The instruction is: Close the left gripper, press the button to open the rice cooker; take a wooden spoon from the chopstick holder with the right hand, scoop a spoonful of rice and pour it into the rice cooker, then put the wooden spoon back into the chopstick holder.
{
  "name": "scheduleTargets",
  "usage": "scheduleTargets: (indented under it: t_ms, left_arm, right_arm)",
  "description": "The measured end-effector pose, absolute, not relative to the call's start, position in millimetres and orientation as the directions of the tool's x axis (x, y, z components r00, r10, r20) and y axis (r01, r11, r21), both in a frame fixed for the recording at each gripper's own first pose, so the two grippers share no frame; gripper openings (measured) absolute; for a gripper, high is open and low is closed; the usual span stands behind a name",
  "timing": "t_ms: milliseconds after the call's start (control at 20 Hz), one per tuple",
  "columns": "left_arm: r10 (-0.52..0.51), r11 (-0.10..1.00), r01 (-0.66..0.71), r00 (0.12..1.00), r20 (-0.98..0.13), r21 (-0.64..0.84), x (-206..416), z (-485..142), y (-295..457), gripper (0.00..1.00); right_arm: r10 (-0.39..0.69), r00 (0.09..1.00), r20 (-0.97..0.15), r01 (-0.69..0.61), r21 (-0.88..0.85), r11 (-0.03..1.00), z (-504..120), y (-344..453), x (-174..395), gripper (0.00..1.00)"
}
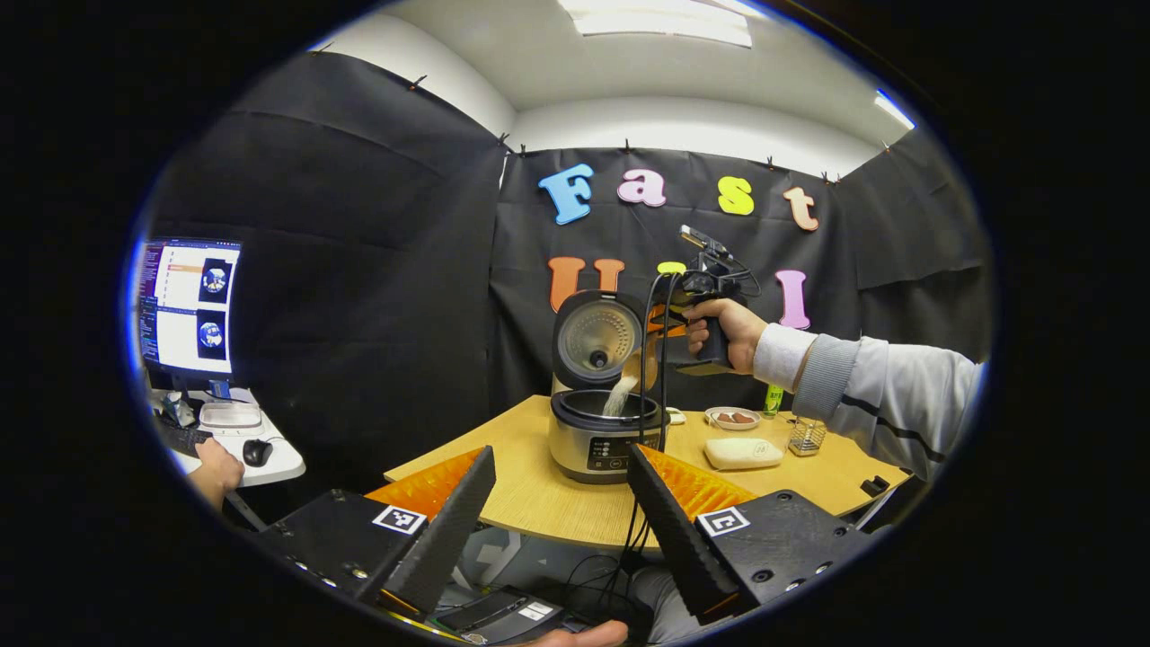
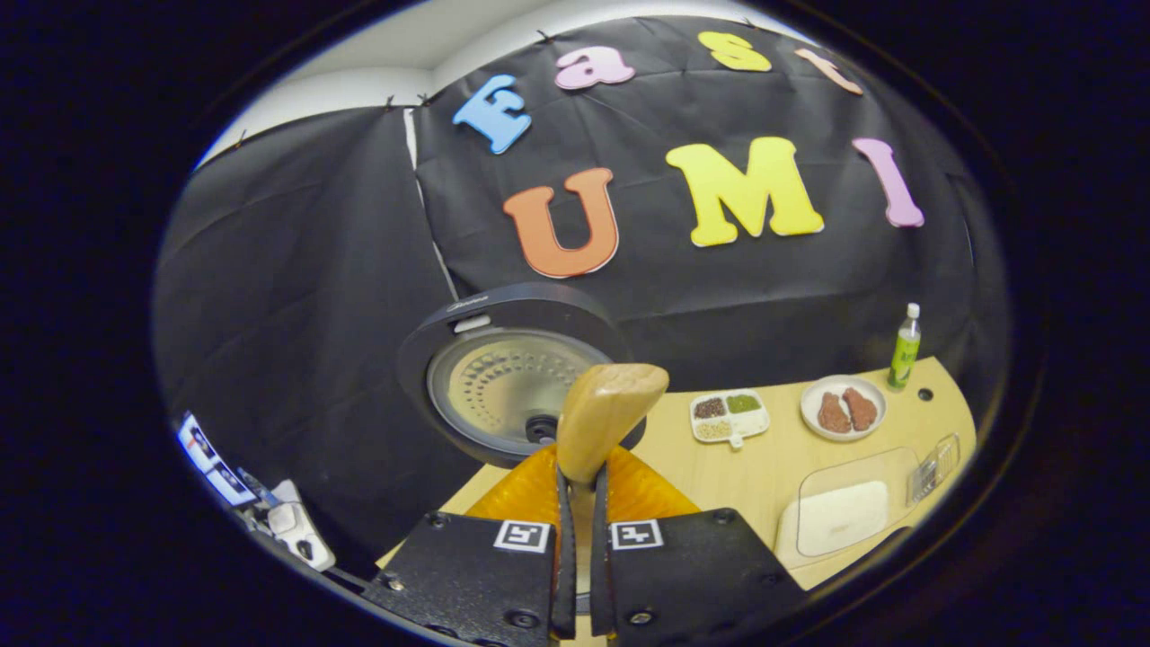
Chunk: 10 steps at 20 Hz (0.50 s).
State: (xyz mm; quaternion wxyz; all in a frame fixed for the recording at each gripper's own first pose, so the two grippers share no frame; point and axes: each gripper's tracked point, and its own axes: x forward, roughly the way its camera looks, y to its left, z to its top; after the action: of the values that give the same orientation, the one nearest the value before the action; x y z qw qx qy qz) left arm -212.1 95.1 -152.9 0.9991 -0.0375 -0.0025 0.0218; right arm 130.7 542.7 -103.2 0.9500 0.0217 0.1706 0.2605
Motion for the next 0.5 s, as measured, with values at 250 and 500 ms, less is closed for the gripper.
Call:
scheduleTargets:
  t_ms: [250, 500]
  left_arm:
    - [0.048, 0.995, -0.049, 0.999, -0.016, -0.088, -209.1, -156.0, 92.1, 0.94]
    - [0.032, 0.997, -0.032, 0.999, -0.008, -0.076, -210.8, -151.5, 89.2, 0.95]
  right_arm:
    - [0.482, 0.842, -0.242, -0.521, -0.133, 0.843, -104.6, 549.5, 112.4, 0.11]
    - [0.49, 0.84, -0.232, -0.542, -0.394, 0.742, -116.1, 577.6, 84.8, 0.11]
